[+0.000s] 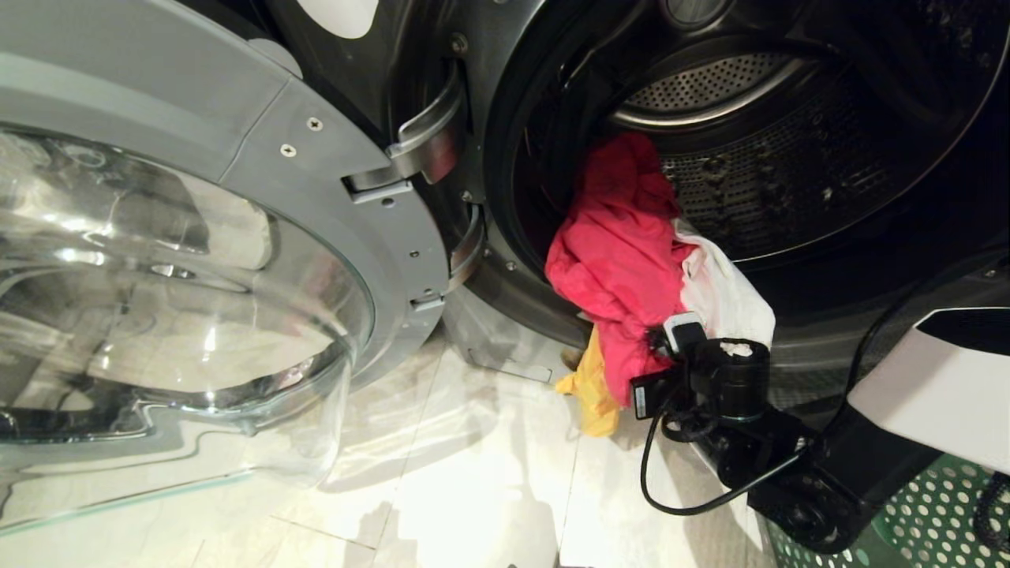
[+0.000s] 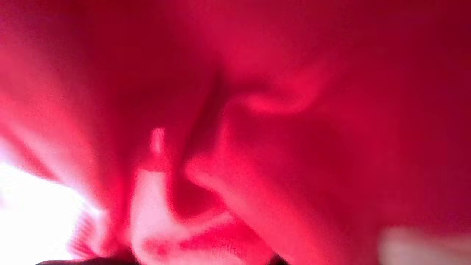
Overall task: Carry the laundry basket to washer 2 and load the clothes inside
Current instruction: Place the clothes into the washing machine
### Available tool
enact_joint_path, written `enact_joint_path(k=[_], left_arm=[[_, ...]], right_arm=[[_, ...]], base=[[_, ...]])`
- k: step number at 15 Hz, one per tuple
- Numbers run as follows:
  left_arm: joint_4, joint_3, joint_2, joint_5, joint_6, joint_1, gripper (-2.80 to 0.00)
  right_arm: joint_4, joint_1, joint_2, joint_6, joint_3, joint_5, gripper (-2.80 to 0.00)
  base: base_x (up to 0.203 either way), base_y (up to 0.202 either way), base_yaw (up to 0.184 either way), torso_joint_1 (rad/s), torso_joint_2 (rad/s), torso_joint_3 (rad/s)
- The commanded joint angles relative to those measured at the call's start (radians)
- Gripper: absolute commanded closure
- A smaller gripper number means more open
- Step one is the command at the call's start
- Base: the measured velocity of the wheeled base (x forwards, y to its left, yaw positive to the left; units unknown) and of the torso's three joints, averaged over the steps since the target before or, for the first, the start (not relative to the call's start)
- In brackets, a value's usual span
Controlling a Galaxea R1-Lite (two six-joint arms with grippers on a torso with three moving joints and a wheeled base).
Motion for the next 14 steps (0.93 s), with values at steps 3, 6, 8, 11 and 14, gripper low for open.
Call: enact_joint_path(k=[3,6,8,11,14], left_arm=[[0.000,0.008,0.001,0.000,0.000,0.000,0.00],[0.000,0.008,0.001,0.000,0.000,0.000,0.00],[0.000,0.008,0.001,0.000,0.000,0.000,0.00],[0.000,0.008,0.001,0.000,0.000,0.000,0.00],[0.000,0.008,0.001,0.000,0.000,0.000,0.00]], right_arm=[[0.002,0.006,-0.104,-0.019,0.001,-0.002,0.00],[0.008,0.006,-0.148,-0.038,0.000,0.001,0.00],[0.006,0.005,-0.173,-0.067,-0.008,0.010,0.00],[-0.062,0.004,-0.170,-0.151,-0.055,0.009,0.00],[-0.149,0.003,-0.160,-0.223,-0.066,0.012,0.00]], base=[[0.000,0.000,0.000,0.000,0.00,0.000],[0.000,0.000,0.000,0.000,0.00,0.000],[0.000,0.000,0.000,0.000,0.00,0.000],[0.000,0.000,0.000,0.000,0.00,0.000],[0.000,0.000,0.000,0.000,0.00,0.000]])
